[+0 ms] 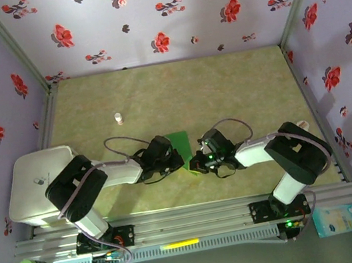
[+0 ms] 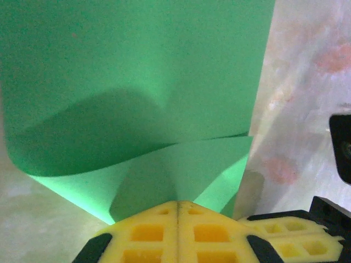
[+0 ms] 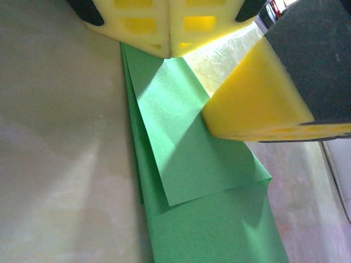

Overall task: Fold a paper plane with a square sheet of paper (pick it up from the middle)
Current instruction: Third fold the triangle at the center of the table.

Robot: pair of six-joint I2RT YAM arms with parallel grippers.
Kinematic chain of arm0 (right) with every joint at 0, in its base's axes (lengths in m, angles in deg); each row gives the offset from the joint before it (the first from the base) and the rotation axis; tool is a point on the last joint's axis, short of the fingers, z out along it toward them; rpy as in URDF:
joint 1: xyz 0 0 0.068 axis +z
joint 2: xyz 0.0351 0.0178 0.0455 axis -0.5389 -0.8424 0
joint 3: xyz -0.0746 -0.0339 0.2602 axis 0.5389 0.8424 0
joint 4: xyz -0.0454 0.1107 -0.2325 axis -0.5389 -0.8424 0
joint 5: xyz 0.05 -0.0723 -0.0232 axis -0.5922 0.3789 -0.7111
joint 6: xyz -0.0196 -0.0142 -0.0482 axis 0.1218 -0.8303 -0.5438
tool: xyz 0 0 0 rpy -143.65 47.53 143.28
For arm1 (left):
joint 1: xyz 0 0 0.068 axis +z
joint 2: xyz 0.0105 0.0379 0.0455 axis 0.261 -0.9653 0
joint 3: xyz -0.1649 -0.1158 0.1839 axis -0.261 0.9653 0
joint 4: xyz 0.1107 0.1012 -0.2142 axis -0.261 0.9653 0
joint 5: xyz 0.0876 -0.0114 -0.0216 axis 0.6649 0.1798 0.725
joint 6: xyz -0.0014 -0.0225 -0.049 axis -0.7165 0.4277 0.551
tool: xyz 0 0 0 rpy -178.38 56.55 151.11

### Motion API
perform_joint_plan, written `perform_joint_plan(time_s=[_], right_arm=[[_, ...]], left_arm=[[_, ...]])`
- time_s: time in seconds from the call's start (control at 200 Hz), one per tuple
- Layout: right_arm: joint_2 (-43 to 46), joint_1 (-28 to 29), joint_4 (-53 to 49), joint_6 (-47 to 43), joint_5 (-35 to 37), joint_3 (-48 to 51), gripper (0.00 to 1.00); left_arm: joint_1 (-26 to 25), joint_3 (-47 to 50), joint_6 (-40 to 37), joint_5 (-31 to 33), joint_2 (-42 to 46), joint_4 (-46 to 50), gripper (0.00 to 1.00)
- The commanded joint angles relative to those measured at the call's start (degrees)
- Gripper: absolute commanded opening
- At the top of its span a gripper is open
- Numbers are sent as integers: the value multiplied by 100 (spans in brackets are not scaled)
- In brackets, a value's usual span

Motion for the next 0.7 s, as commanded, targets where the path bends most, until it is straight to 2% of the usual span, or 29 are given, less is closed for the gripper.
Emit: perform_joint_plan(time_s=[0.0,0.375,0.695], right_arm=[[-113,-21,-662,17,250,301,0],[-186,-21,-778,-59,219,228,0],[-107,-21,-935,-188,194,137,0]], left_arm=[[324,171,-271,314,77,337,0],[993,316,-586,283,143,437,0],[1169,108,-873,292,580,942,0]])
